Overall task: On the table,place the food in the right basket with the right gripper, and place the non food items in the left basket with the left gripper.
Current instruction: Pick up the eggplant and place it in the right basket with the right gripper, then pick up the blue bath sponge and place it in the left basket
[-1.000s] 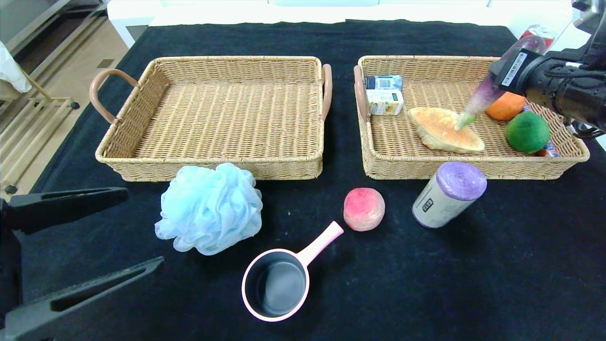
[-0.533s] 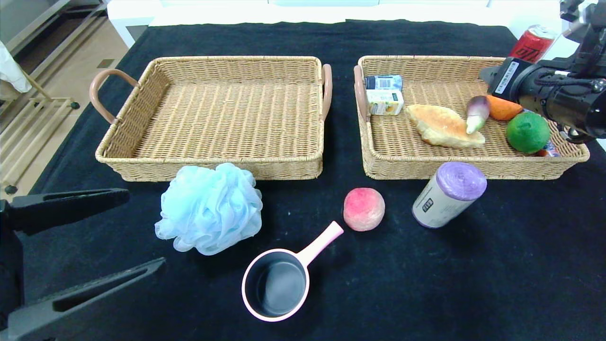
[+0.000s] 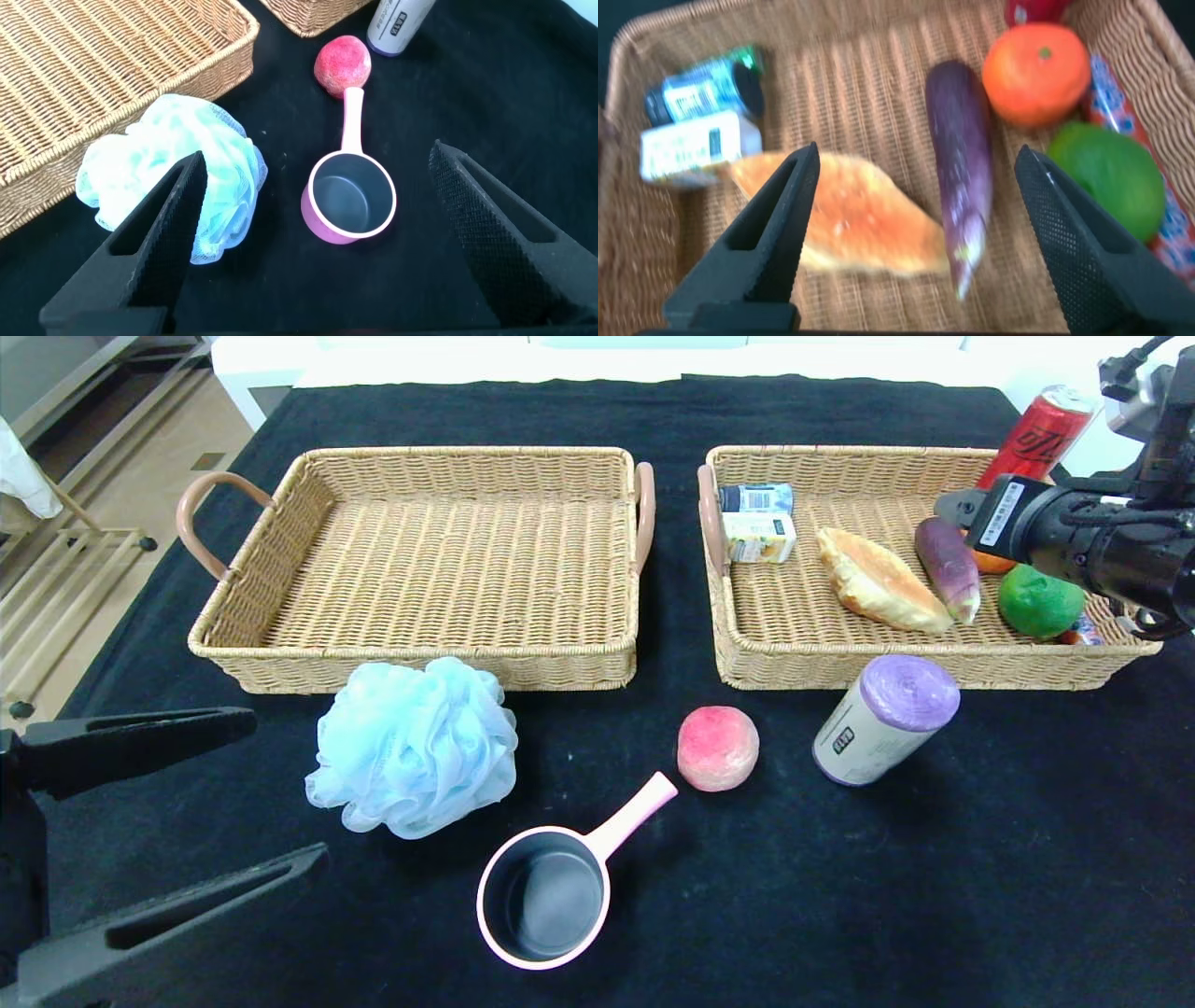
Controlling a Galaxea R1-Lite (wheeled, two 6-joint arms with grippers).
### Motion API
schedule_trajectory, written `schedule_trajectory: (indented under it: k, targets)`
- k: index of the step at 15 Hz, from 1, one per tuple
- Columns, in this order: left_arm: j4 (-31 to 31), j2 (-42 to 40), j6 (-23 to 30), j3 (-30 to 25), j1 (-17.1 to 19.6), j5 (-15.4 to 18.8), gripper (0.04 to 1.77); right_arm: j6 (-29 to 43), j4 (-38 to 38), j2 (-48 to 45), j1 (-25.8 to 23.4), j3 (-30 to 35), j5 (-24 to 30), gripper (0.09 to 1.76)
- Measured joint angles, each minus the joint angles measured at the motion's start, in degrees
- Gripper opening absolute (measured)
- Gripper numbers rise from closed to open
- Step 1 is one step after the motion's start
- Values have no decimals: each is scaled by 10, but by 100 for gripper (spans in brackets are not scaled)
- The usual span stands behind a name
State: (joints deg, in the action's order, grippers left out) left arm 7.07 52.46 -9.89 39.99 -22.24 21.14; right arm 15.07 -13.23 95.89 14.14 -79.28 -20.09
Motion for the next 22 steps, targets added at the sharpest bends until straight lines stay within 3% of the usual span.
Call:
schedule_trajectory:
  k: [8,15,19,22]
  targets:
    - [-2,0,0,0,0,0,172,-56,38,-126,7,132,65,165]
    - [-3,0,0,2,1,-1,172,-98,58,-245,7,264,188,168]
    - [-9,1,-2,2,1,-1,172,-130,61,-294,7,332,218,169]
    - [-9,3,-7,0,0,-1,172,-160,62,-329,8,376,293,170]
